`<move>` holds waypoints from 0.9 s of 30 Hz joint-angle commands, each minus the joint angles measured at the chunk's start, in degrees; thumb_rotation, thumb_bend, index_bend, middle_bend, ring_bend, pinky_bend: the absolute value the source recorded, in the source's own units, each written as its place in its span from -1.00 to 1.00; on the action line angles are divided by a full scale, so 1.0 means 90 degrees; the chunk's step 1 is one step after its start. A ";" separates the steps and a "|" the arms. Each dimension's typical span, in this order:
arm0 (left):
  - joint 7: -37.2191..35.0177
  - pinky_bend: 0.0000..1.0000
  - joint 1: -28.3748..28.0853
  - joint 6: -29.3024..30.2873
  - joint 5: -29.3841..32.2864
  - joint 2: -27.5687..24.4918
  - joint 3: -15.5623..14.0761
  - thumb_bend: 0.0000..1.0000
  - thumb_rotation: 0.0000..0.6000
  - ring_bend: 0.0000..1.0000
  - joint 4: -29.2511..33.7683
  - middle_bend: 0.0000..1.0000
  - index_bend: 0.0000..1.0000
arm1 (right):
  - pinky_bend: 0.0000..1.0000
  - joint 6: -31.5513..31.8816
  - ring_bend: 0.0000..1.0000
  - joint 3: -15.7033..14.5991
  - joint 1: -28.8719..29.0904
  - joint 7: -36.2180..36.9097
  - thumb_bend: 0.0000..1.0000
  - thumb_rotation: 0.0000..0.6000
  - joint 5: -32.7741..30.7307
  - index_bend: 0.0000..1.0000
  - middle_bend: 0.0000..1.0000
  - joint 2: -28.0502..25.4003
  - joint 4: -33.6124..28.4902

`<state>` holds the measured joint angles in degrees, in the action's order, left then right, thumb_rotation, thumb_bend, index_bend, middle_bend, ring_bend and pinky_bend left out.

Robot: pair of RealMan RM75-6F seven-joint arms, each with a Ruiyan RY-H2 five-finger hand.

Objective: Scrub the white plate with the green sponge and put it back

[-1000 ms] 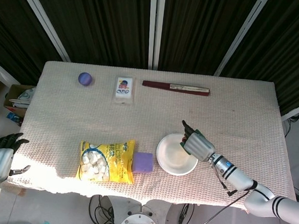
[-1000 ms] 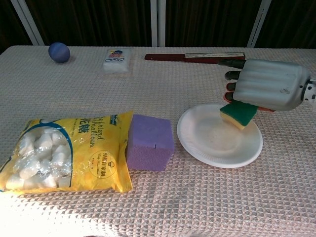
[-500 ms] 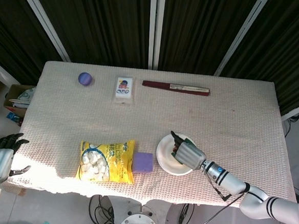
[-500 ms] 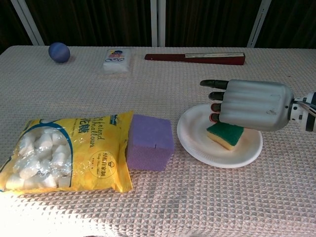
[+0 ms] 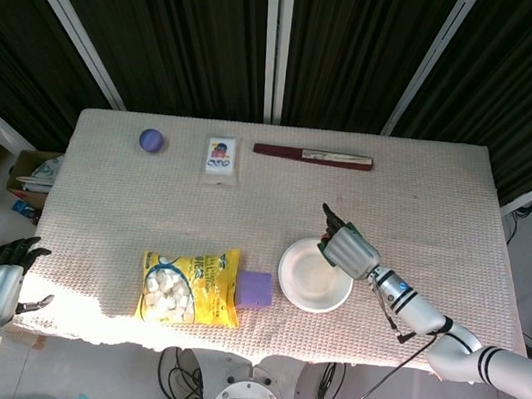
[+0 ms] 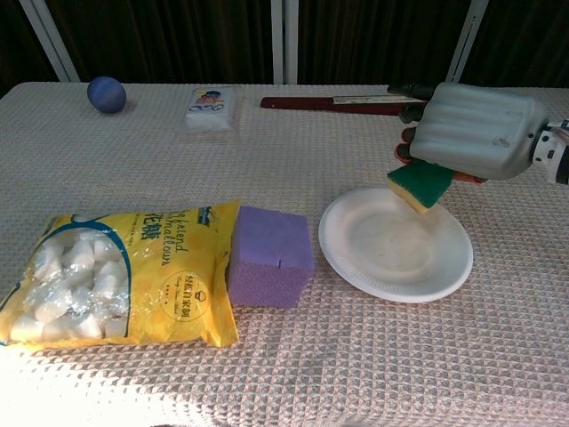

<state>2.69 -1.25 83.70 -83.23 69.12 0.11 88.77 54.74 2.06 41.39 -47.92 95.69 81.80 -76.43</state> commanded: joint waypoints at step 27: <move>-0.0045 -0.72 0.0049 0.0004 -0.0002 0.0026 -0.0034 -0.87 1.00 -0.78 -0.0045 -0.73 -0.47 | -0.99 -0.0301 -0.50 -0.0337 0.0117 -0.0221 -0.28 1.00 0.0075 0.44 0.01 0.0110 0.0089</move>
<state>2.30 -0.82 83.75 -83.24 69.35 -0.18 88.39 52.71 -0.66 42.23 -49.67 96.53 82.44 -76.13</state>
